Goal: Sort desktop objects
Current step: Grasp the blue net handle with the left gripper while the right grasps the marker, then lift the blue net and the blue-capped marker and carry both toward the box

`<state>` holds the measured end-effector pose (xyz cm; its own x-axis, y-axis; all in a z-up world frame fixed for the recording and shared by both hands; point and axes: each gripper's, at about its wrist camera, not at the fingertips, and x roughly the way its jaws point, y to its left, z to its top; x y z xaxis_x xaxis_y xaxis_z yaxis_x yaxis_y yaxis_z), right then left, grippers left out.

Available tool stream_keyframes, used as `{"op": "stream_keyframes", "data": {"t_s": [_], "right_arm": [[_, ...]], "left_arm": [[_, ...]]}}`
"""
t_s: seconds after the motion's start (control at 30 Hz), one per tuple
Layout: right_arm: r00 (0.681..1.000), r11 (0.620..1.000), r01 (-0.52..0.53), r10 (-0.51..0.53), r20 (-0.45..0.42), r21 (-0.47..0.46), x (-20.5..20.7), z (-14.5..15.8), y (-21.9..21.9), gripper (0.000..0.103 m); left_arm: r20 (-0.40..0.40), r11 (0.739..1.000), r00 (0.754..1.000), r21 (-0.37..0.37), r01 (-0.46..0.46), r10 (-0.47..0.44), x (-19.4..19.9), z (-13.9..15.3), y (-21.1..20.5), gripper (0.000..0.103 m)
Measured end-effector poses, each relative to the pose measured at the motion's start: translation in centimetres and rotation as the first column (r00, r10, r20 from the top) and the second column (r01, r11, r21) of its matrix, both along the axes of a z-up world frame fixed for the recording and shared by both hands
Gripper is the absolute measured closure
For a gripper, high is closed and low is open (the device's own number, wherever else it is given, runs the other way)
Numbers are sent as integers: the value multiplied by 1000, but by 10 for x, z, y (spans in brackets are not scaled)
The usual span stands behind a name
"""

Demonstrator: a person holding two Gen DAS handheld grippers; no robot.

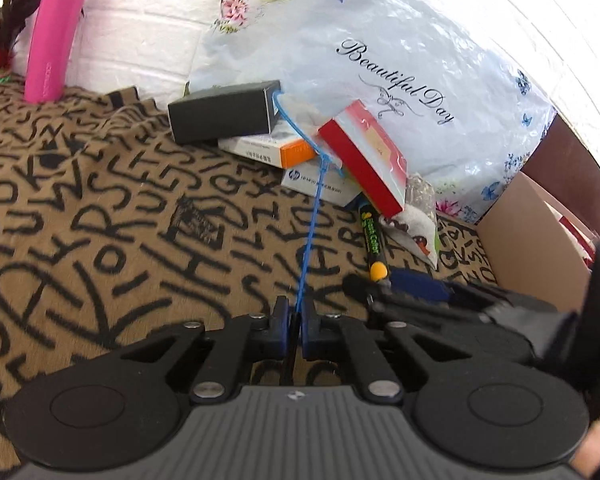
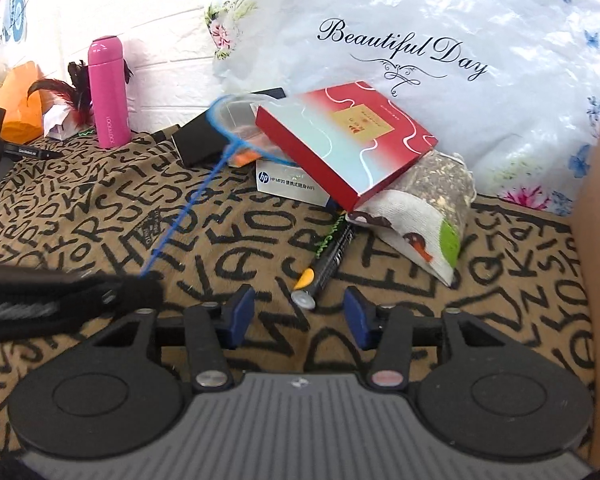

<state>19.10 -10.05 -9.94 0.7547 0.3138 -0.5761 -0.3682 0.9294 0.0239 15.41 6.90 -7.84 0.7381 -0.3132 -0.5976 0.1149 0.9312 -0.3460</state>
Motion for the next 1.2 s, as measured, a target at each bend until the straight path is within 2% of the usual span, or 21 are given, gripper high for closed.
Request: {"op": "stream_keyframes", "data": {"t_s": [0.07,0.1,0.17,0.2,0.33,0.47,0.67,0.9,1.0,1.03,1.07,1.1,1.13,1.2], "right_arm": [[1000,1000,2,-2,4,-3,4,-1,2,63],[1000,1000,5,-5,8,-11,5,-1,3,72],[1000,999,15,-15,10,-30,3,0,2,83],[1000,1000,15,-15,1,-27,2,0,-1,84],[1000,1000,13,-14,-24,-17,-13,4,-15,86],[999,1000,-10,9,-46,-26,-48,9,-35,89],[994,999,-41,37,-103,-34,-125,10,-67,90],[990,1000,-19,21,-138,10,-210,17,-102,90],[989,1000,-24,25,-144,6,-221,14,-105,89],[990,1000,-18,18,-138,2,-221,13,-104,88],[990,1000,-15,15,-142,-2,-219,12,-103,88],[990,1000,-16,16,-139,0,-217,12,-102,87],[991,1000,-17,17,-131,1,-216,12,-100,86],[992,1000,-19,18,-125,-4,-212,13,-96,86]], "left_arm": [[-10,1000,1000,1,4,-4,-3,-2,-1,100],[-17,1000,1000,-2,7,-7,-4,-3,-1,100],[-33,999,999,-24,21,-21,-9,-5,-3,101],[-38,999,999,-33,29,-30,-12,-5,-5,101],[-54,998,997,-30,61,-62,-33,-7,-15,102],[-91,996,993,-59,74,-79,-60,-10,-18,102],[-132,991,986,-95,93,-105,-107,-13,-21,102],[-147,993,983,-59,101,-109,-152,-9,-24,101],[-137,995,986,-41,90,-95,-149,-9,-26,92],[-129,996,988,-37,85,-89,-146,-8,-26,82],[-117,996,990,-27,80,-83,-143,-7,-27,66],[-102,998,992,-11,68,-69,-140,-5,-28,59],[-86,998,995,13,55,-54,-135,-4,-30,54],[-72,998,997,62,25,-21,-124,-2,-33,54]]}}
